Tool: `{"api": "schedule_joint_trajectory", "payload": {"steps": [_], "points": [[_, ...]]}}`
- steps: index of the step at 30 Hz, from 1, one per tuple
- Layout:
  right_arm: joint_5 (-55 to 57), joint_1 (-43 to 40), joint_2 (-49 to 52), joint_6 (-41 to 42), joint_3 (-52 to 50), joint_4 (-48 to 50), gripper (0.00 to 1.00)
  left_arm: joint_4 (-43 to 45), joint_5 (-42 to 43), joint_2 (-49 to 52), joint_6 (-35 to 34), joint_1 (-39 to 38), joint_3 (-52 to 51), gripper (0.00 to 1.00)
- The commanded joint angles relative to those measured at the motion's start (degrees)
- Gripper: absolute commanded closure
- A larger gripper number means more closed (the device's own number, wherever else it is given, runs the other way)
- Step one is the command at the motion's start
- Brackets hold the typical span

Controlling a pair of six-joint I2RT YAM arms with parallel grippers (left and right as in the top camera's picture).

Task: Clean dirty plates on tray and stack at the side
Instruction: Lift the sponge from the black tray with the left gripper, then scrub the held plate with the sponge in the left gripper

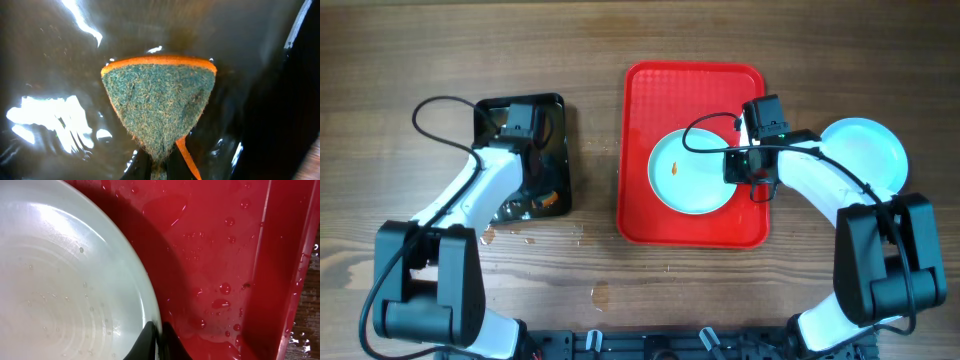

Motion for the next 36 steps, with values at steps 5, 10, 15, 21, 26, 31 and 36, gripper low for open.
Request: {"api": "schedule_joint_trajectory", "payload": {"steps": [5, 10, 15, 21, 26, 31, 36], "points": [[1.0, 0.1, 1.9, 0.3, -2.1, -1.7, 0.95, -5.2, 0.8, -6.8, 2.3, 0.1, 9.0, 0.96], [1.0, 0.1, 1.9, 0.3, -2.1, -1.5, 0.96, -1.2, 16.8, -7.6, -1.4, -3.3, 11.0, 0.96], [-0.1, 0.1, 1.9, 0.0, -2.1, -0.1, 0.96, 8.5, 20.0, -5.8, -4.2, -13.6, 11.0, 0.96], [-3.6, 0.1, 2.0, -0.8, -2.2, 1.5, 0.96, 14.2, 19.0, 2.8, -4.6, -23.4, 11.0, 0.96], [-3.7, 0.1, 2.0, -0.1, -2.2, 1.5, 0.96, 19.6, 19.7, 9.0, -7.9, -28.0, 11.0, 0.96], [-3.7, 0.1, 2.0, -0.1, -2.2, 1.4, 0.96, 24.5, 19.3, 15.1, -8.5, -31.6, 11.0, 0.96], [-3.7, 0.1, 2.0, 0.9, -2.2, 0.9, 0.96, 21.1, 11.0, 17.5, -8.2, -30.3, 11.0, 0.96]]}}
